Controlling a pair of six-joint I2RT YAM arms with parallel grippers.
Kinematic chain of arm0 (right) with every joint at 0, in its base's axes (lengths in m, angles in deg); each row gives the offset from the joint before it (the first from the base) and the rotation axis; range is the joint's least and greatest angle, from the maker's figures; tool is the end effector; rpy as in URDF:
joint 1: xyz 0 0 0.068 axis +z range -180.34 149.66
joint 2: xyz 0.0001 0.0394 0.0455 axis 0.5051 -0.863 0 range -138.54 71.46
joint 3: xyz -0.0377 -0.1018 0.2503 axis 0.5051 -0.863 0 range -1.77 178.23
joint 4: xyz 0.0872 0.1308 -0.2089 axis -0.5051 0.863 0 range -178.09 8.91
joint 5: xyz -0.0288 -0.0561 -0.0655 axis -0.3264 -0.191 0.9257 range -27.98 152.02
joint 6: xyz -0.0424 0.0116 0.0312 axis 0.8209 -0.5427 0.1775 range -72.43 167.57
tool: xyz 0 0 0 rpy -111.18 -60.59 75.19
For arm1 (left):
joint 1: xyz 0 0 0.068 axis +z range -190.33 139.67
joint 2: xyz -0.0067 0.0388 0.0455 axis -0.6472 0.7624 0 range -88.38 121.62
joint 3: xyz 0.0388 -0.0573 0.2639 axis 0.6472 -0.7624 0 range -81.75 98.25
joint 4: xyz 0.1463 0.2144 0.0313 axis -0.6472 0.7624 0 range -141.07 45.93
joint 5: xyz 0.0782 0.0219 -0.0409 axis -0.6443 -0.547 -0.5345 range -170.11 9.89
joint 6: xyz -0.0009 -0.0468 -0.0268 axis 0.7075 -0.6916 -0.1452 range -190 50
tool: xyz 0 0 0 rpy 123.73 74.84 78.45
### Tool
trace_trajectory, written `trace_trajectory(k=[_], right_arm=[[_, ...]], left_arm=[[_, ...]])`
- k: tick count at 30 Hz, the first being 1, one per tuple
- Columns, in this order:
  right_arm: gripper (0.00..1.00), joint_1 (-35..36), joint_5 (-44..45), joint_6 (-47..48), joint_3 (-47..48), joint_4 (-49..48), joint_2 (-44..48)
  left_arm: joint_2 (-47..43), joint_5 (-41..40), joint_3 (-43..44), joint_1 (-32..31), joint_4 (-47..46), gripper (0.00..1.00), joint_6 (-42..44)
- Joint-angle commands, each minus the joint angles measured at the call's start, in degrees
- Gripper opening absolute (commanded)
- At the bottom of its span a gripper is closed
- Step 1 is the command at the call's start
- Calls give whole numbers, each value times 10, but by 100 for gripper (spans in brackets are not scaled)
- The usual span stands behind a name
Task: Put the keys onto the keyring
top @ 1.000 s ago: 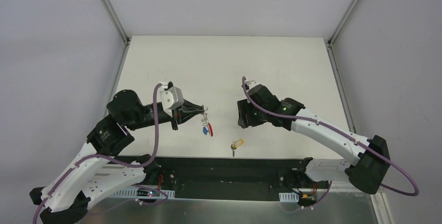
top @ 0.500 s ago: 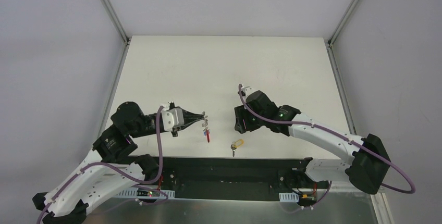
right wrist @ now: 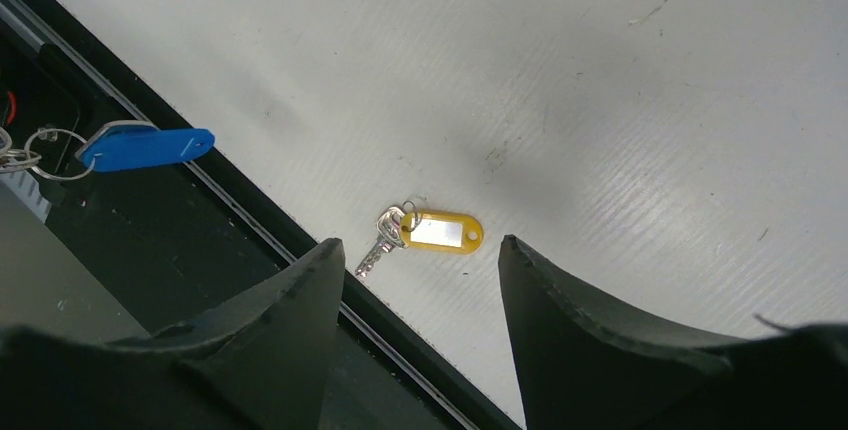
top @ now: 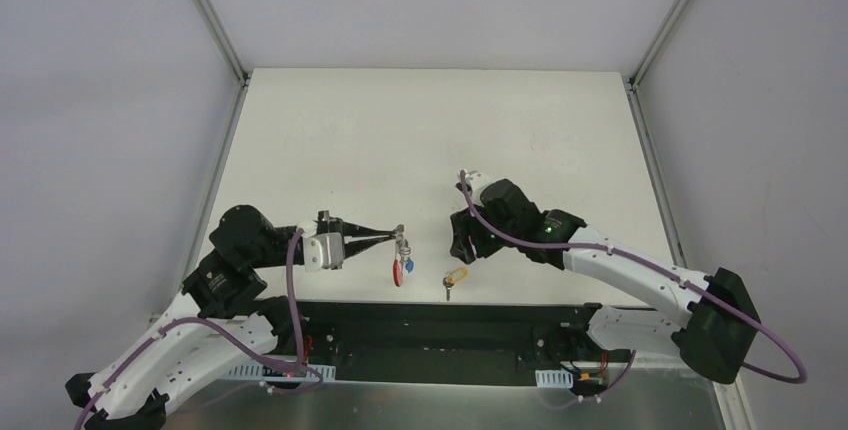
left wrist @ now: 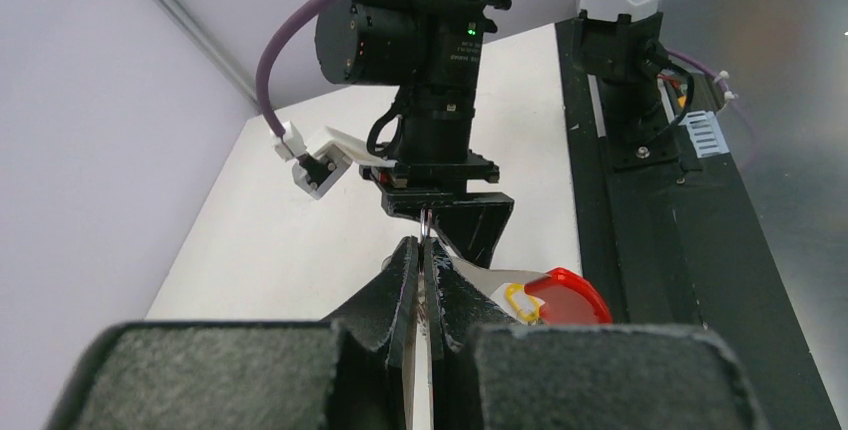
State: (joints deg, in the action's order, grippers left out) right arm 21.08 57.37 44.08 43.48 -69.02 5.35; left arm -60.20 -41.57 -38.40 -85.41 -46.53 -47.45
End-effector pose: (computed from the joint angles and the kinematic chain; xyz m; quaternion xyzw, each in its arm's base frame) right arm 0.1518 0.1952 0.2535 -0.3834 0.8203 0.2275 0.3583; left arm 0.0606 -0.0923 0.3790 0.5465 0.3594 -0.3486 0.6713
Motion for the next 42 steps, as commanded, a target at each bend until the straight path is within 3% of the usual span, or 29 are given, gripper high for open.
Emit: trace_trajectory(k=[1,6,13,20,28,42], right_arm=[[62,4,-34,19,-13,-25,21],[63,12,-29,-13,7,1,-16],[62,31,-24,-51,7,1,-51],[54,60,9,-85,4,-12,-100],[43,63,43,-112,-17,-52,-118],[42,64,37,-126,-20,-61,-163]], left_arm=[[1,55,6,-4,-59,0,-12],[28,61,32,-4,-17,0,-37],[29,48,35,-4,-27,0,-94],[11,26,29,-3,-16,0,-137],[41,55,47,-3,9,0,-164],[97,85,57,24,8,0,-206]])
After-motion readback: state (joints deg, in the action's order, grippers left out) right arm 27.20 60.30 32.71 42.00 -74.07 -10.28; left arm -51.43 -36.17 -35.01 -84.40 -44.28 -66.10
